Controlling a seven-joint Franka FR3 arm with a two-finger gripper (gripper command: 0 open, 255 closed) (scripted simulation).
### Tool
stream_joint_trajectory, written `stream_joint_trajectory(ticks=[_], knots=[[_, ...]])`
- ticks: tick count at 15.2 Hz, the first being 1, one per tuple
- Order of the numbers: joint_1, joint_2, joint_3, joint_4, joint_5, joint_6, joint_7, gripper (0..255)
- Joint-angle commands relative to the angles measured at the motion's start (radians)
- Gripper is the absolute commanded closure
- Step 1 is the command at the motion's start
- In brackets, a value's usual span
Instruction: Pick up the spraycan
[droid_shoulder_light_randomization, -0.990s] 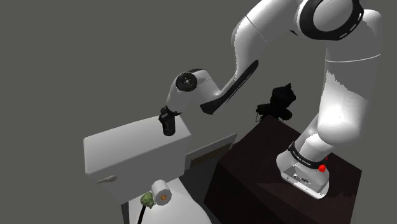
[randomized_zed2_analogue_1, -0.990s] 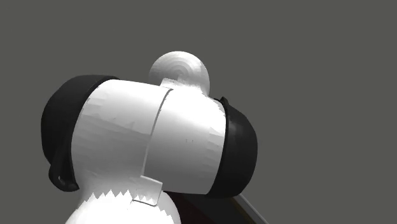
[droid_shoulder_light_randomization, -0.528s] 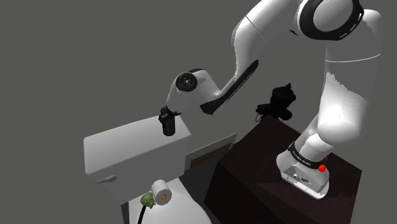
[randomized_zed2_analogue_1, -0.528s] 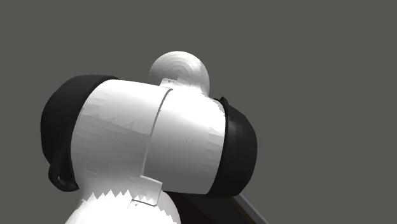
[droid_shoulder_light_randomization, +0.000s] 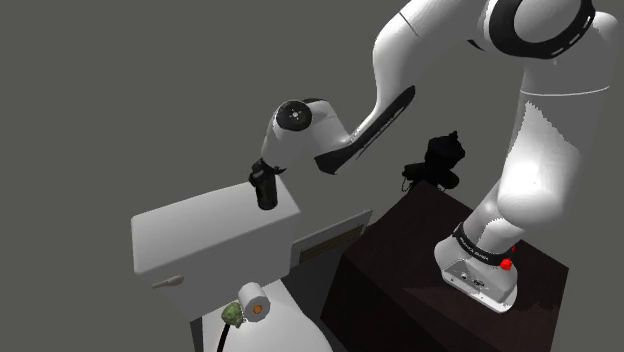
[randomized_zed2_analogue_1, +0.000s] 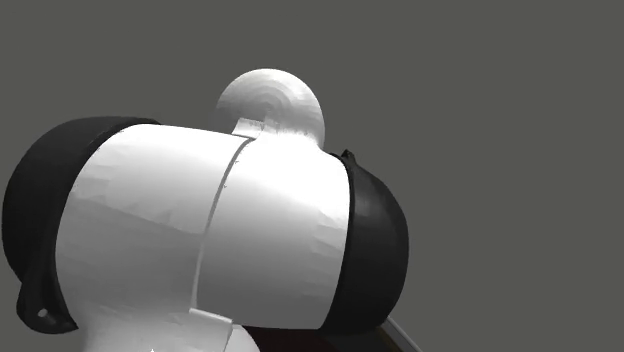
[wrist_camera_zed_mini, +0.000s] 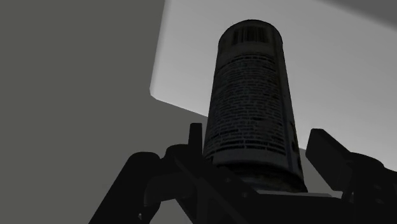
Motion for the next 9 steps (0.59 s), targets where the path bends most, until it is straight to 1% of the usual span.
stream_joint_trajectory(ticks=[1, 8, 9], knots=[[-0.011, -0.023, 0.015, -0.005, 0.034, -0.007, -0.03, 255], [-0.05, -0.102, 0.065, -0.02, 0.153, -0.033, -0.133, 255], [-0.051, -0.104, 0.066, -0.02, 0.156, -0.034, -0.135, 255]])
